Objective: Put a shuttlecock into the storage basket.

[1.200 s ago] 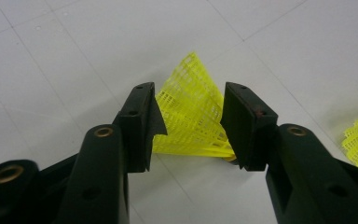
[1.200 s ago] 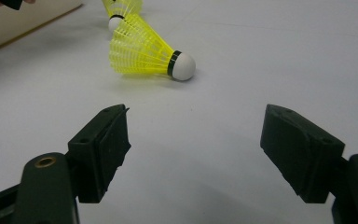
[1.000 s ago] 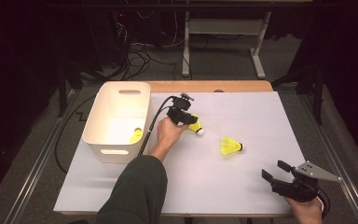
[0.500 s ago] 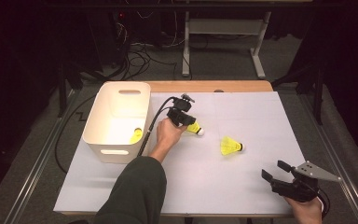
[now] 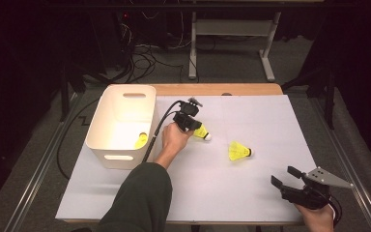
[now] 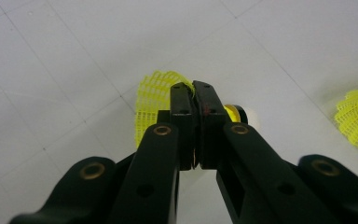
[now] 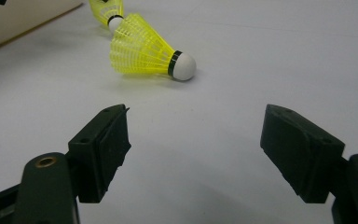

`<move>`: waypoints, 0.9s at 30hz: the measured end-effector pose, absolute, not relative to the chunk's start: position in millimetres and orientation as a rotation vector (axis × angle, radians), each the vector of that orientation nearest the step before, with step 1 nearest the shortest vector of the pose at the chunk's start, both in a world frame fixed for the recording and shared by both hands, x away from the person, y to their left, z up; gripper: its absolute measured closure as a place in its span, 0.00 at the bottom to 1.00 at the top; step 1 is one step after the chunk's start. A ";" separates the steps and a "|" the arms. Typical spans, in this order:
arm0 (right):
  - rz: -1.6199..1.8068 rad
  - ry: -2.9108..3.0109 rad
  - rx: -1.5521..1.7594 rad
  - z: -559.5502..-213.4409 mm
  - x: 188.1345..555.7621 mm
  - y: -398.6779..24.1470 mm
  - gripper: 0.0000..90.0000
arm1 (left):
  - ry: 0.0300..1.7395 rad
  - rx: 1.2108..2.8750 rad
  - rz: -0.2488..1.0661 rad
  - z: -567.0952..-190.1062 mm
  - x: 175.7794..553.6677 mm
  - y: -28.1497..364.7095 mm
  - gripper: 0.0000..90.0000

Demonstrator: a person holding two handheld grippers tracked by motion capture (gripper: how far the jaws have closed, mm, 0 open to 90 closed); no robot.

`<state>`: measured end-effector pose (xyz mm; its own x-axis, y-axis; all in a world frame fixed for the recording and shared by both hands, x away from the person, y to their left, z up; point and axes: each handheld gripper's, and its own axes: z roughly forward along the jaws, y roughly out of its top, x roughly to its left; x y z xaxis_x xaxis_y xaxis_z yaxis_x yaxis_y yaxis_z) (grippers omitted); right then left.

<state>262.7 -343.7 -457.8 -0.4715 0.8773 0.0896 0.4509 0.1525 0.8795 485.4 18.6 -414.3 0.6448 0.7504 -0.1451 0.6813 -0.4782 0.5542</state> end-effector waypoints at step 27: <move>1.266 1.990 1.264 -458.1 263.3 -343.7 0.27 | 1.061 2.240 0.111 -402.9 478.2 17.8 0.99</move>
<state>263.3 -343.7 -458.1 -0.4712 0.8775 0.0891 0.4524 0.1538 0.8784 478.2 17.8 -402.9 0.6691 0.7185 -0.1899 0.6634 -0.4622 0.5885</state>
